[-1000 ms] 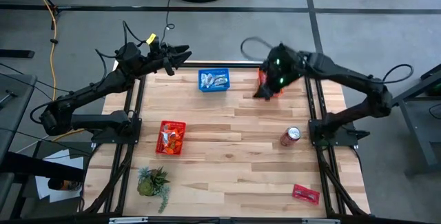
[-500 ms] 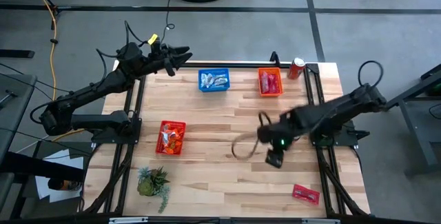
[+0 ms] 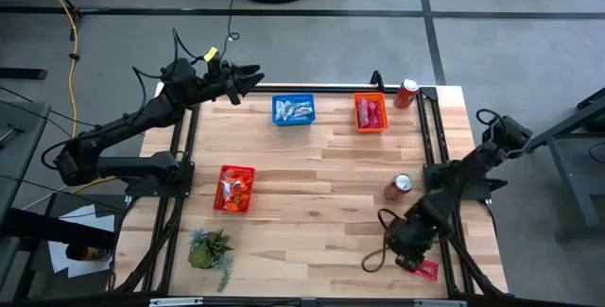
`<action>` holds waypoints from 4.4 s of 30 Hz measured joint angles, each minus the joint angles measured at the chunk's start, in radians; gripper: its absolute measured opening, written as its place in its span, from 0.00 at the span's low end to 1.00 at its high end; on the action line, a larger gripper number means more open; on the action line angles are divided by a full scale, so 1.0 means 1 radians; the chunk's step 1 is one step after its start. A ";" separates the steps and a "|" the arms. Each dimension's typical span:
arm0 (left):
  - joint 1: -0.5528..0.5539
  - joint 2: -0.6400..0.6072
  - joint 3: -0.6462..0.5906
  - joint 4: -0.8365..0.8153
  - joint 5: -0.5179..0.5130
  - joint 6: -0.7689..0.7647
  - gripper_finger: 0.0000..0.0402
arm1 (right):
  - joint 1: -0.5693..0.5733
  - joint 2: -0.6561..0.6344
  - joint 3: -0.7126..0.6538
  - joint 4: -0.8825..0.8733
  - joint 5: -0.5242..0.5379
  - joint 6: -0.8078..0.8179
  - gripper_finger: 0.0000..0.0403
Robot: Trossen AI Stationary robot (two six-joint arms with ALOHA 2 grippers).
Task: Sort candy
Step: Put the red candy pack into the orange basket, then return to Home Position
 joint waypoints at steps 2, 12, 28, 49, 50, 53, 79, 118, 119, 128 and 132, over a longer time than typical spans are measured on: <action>0.000 0.000 0.000 -0.005 0.000 0.009 0.67 | 0.037 0.002 -0.030 0.067 0.003 0.086 0.42; 0.000 0.000 0.000 -0.017 -0.002 0.021 0.67 | 0.110 0.037 -0.105 0.201 0.005 0.233 0.42; 0.000 0.000 0.000 -0.043 -0.004 0.021 0.67 | 0.109 0.263 -0.102 0.312 -0.050 0.189 0.42; 0.000 0.000 0.000 -0.061 -0.004 -0.010 0.67 | -0.161 0.092 0.053 0.321 -0.088 -0.622 0.02; 0.000 0.000 0.000 -0.061 -0.004 -0.025 0.67 | -0.211 0.081 0.063 0.320 -0.073 -0.700 0.02; 0.000 0.000 0.000 -0.061 -0.004 -0.054 0.67 | -0.375 0.063 0.107 0.284 -0.013 -0.925 0.01; -0.001 0.000 0.000 -0.050 -0.004 -0.110 0.67 | -1.519 0.016 0.557 -0.205 0.454 -1.318 0.00; 0.000 0.000 0.000 -0.004 0.022 -0.136 0.67 | -1.589 0.093 0.342 0.004 0.461 -1.099 0.58; 0.000 0.000 0.000 -0.002 0.055 -0.130 0.67 | -1.587 0.093 0.383 -0.015 0.442 -1.120 0.59; -0.054 -0.066 0.000 -0.036 0.331 -0.112 0.64 | -1.494 0.090 0.683 -0.088 0.379 -1.202 0.57; -0.197 -0.171 -0.034 -0.117 0.265 0.042 0.51 | -1.425 0.090 0.764 -0.149 0.365 -1.212 0.48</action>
